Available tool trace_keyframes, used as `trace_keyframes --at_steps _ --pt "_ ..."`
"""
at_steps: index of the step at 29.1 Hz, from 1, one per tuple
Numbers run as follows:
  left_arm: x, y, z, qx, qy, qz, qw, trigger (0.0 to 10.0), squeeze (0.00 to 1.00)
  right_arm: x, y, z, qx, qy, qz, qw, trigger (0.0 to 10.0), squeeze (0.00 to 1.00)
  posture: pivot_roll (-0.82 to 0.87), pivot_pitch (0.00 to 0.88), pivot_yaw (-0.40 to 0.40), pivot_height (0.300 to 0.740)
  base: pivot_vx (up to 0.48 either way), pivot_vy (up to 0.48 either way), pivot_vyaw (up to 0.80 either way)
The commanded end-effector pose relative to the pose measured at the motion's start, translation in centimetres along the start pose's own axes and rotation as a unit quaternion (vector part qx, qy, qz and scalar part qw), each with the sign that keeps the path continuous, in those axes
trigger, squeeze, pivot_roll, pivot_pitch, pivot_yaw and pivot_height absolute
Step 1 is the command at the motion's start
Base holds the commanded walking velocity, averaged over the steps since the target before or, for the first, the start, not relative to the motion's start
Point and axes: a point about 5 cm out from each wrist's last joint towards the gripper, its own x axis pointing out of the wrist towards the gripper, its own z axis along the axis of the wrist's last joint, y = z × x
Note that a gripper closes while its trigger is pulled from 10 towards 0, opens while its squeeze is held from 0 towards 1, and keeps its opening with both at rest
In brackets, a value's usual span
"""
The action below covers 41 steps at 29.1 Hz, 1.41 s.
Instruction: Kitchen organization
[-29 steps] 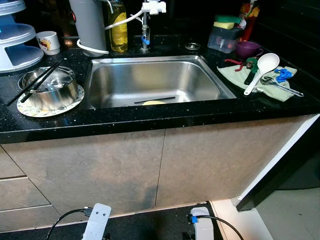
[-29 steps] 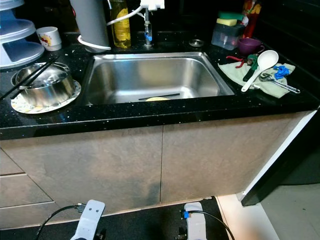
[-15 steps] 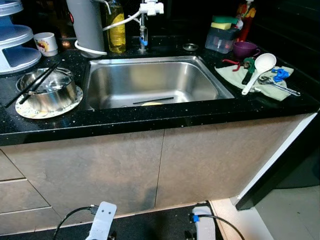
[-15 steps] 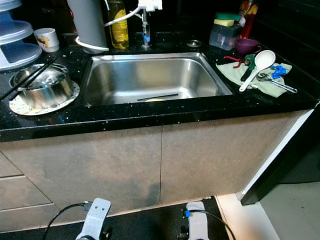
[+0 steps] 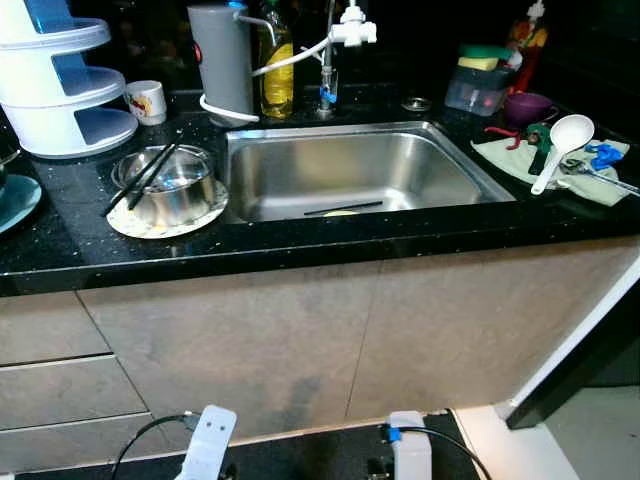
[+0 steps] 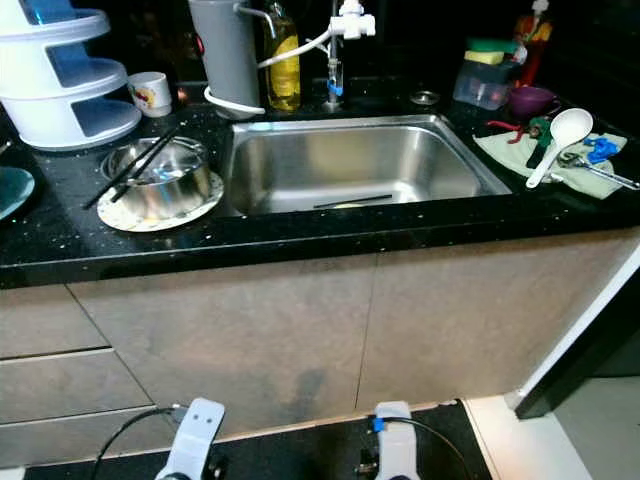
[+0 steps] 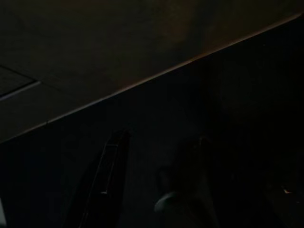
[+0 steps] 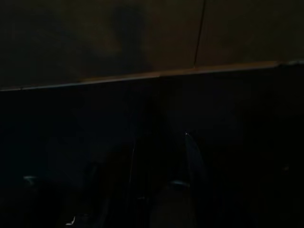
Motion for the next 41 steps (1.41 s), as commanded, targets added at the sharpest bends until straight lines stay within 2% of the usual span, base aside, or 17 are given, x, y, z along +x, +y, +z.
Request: trace_keyframes --at_steps 1,9,17,35,41 --pt "-0.31 0.4 -1.06 0.003 0.018 0.003 1.0 10.0 0.0 -0.07 0.87 -0.8 0.0 0.013 0.016 1.0 10.0 0.0 -0.03 0.117 -0.041 0.74 0.0 0.379 0.0" --pt "-0.24 0.47 -0.99 0.004 0.016 0.002 1.0 10.0 0.0 -0.03 1.14 -0.92 0.005 0.017 0.025 1.0 10.0 0.0 -0.03 0.118 -0.039 0.74 0.0 0.379 0.0" --pt "-0.14 0.6 -0.84 0.004 0.015 0.002 1.0 10.0 0.0 -0.01 1.13 -0.99 0.014 0.021 0.026 0.999 10.0 0.0 -0.03 0.119 -0.04 0.74 0.0 0.377 -0.67" --pt "-0.02 0.72 -0.67 0.006 0.014 -0.002 1.0 10.0 0.0 -0.12 0.95 -1.25 0.018 0.022 0.02 0.999 10.0 0.0 -0.03 0.126 -0.033 0.74 0.0 0.365 0.0" --pt "0.1 0.09 -0.51 0.016 0.017 -0.028 0.999 10.0 0.0 -0.12 0.88 -1.21 0.02 0.021 0.017 0.999 10.0 0.0 -0.03 0.134 -0.033 0.74 0.0 0.0 0.0"
